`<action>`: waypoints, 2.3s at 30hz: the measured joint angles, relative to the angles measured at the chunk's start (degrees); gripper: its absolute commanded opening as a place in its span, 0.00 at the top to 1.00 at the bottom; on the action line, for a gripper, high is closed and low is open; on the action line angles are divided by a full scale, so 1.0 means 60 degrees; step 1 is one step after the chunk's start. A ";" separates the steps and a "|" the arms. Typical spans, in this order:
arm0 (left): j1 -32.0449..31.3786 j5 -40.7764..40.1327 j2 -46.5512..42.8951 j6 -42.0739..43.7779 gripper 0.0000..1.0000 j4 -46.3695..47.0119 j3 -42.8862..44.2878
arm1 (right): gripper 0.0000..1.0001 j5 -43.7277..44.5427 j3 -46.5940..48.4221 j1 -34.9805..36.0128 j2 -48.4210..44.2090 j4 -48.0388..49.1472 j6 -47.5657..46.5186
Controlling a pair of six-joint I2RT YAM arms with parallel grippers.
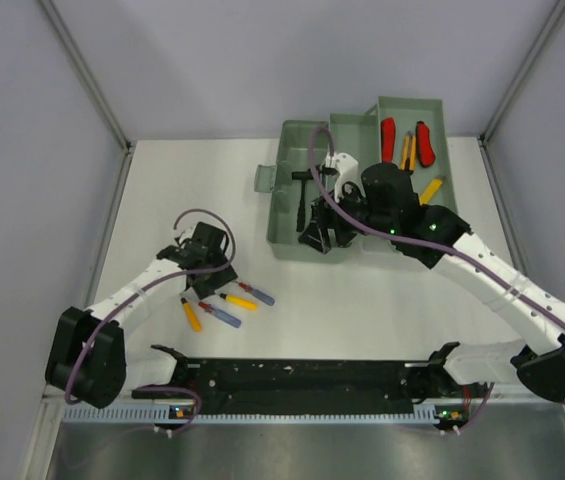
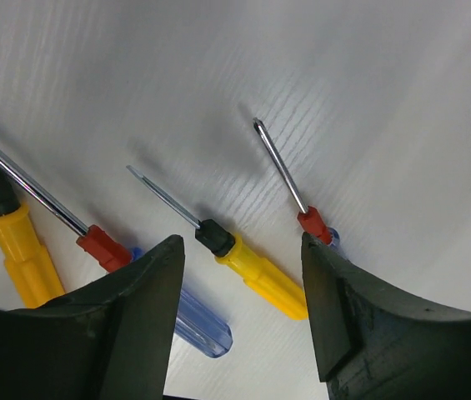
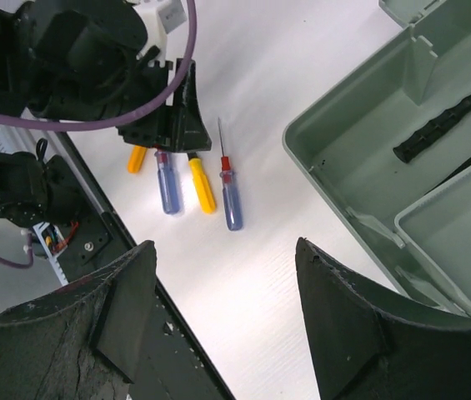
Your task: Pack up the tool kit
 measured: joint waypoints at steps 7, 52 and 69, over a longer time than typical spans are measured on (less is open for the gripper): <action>0.0007 0.0153 0.0838 -0.0364 0.48 0.0233 -0.0219 | 0.34 0.0288 0.0000 0.0025 0.0000 0.0229 0.0022; -0.0273 0.5049 -0.2357 0.1202 1.00 0.2568 0.3045 | 0.13 -0.1942 -0.1220 0.1235 0.0412 0.3544 0.1235; -0.0353 0.3843 -0.2739 0.1545 0.19 0.2167 0.2976 | 1.00 0.0903 -0.0452 0.1494 0.1639 0.2769 0.2379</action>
